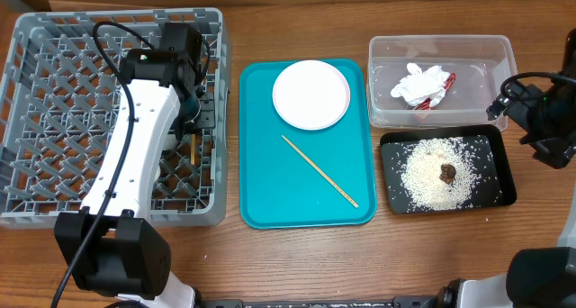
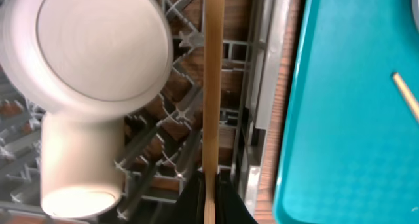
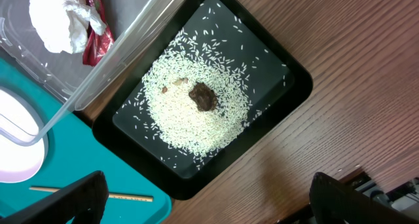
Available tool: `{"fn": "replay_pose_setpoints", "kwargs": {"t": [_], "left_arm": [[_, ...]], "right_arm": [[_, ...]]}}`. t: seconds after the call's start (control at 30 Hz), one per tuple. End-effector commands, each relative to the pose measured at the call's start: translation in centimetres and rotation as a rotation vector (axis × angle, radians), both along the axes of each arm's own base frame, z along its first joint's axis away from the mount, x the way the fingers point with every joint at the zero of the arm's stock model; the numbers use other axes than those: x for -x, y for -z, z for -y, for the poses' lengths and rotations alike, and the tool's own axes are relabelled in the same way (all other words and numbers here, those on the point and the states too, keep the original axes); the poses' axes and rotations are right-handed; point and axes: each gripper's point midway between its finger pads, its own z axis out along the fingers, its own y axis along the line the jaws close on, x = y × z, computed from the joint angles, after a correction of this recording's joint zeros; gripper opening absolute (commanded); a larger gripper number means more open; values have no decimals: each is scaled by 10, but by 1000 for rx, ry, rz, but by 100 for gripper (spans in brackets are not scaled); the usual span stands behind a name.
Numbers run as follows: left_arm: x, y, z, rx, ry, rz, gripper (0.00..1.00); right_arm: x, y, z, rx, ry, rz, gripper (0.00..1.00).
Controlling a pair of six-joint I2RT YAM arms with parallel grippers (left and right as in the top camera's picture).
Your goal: Sort waste into correct bins and load items into the dishwasher
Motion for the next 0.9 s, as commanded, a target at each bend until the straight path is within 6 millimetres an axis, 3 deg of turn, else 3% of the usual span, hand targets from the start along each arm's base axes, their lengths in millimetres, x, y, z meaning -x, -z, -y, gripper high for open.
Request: {"fn": "replay_pose_setpoints", "kwargs": {"t": [0.0, 0.17, 0.4, 0.47, 0.53, 0.7, 0.87], "left_arm": [[1, 11, -4, -26, 102, -12, 4], [6, 32, -6, -28, 75, -32, 11], [0, 25, -3, -15, 47, -3, 33], [-1, 20, 5, 18, 49, 3, 35], [-1, 16, 18, 76, 50, 7, 36], [-1, 8, 90, 315, 133, 19, 44], [1, 6, 144, 342, 129, 56, 46]], "right_arm": [[-1, -10, 3, 21, 1, 33, 100], [-1, -10, 3, 21, 1, 32, 100], [-1, -10, 3, 21, 1, 32, 100], [-1, -10, 3, 21, 1, 32, 100], [-1, -10, 3, 21, 1, 32, 100], [-1, -10, 3, 21, 2, 33, 100], [-1, -10, 3, 21, 2, 33, 100]]}}
